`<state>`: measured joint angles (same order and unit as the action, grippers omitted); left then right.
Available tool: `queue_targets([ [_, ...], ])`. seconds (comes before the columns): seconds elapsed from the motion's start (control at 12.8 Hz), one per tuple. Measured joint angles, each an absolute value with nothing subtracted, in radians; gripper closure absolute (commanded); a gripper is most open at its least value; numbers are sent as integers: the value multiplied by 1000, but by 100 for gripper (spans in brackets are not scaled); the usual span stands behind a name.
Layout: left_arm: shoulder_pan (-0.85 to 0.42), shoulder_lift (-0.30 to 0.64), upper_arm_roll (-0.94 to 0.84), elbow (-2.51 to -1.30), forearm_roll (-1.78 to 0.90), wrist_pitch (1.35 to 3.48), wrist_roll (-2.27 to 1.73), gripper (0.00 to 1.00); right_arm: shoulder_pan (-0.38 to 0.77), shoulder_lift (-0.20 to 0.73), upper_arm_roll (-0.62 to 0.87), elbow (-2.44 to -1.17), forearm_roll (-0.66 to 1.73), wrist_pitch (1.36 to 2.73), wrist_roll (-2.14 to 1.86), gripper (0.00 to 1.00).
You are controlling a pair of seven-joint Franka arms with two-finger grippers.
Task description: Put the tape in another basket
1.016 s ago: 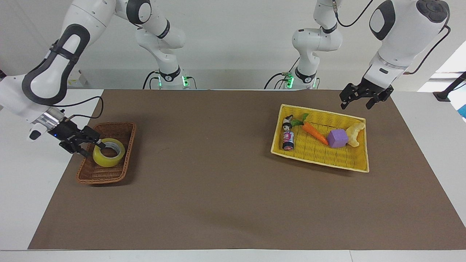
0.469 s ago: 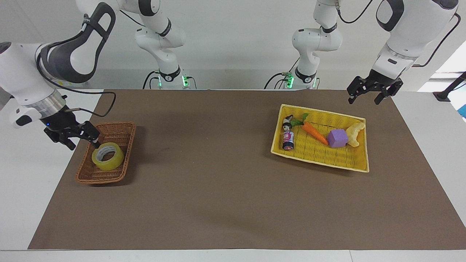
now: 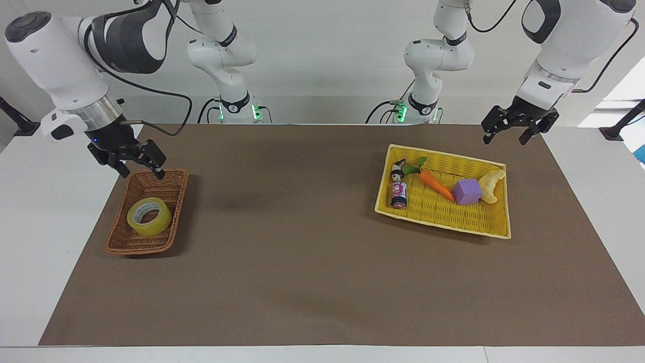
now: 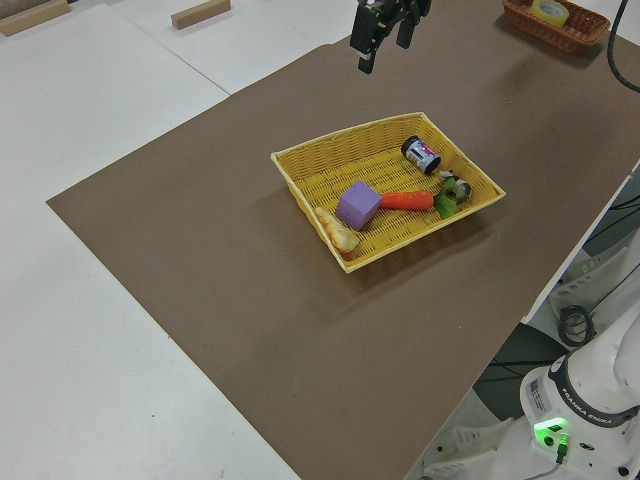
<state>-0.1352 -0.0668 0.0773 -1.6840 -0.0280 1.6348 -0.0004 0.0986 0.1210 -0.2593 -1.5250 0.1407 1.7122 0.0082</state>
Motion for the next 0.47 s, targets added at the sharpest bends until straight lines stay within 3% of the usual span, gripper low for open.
queue_targets([
  [0.47,-135,-67,77,-1684,-28,1635,0,0,38,-33,-228,-1544,56,1525,45,0],
])
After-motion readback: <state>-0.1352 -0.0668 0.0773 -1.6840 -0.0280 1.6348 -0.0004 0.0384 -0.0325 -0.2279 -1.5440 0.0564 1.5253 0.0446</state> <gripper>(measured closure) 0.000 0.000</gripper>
